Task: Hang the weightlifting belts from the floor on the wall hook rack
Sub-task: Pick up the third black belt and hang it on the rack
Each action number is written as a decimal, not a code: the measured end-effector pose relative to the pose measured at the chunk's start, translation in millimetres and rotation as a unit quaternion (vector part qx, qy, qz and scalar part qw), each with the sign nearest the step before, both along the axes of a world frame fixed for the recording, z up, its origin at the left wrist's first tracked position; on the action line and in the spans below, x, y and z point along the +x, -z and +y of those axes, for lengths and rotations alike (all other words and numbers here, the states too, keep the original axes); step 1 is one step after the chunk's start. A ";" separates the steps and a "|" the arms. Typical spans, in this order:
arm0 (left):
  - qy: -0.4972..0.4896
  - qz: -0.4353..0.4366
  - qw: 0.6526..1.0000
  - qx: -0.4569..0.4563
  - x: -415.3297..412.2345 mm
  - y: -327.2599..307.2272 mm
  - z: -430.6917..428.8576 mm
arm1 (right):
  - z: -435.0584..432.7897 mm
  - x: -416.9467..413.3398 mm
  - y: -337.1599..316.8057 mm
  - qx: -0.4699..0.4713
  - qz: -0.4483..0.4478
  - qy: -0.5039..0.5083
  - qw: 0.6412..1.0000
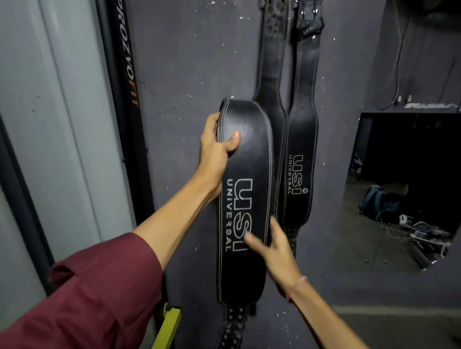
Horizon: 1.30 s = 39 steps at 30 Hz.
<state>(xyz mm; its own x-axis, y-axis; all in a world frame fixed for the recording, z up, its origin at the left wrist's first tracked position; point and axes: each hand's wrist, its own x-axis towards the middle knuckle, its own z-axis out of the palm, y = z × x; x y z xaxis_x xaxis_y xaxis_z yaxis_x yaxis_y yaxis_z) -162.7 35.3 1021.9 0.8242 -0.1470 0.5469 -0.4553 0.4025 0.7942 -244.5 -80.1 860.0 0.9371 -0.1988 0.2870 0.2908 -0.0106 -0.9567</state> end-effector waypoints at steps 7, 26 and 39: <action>0.020 -0.061 0.996 0.063 -11.8 39.5 3.4 | -5.3 32.0 -138.3 0.002 -0.152 0.061 0.986; 0.117 0.330 0.937 -0.014 18.1 -3.3 9.8 | -20.3 -32.9 -28.3 -0.035 -0.074 0.020 0.996; 0.005 0.121 0.992 -0.031 -3.2 23.8 -18.9 | 3.2 2.6 -59.8 -0.064 -0.071 0.007 0.995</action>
<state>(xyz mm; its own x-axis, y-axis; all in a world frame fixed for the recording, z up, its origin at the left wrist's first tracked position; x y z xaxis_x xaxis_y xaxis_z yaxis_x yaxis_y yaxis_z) -165.8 16.4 998.1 0.9311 -0.1280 0.3416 -0.2498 0.4584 0.8529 -242.0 -77.0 919.8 0.8825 -0.1639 0.4408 0.4226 -0.1346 -0.8963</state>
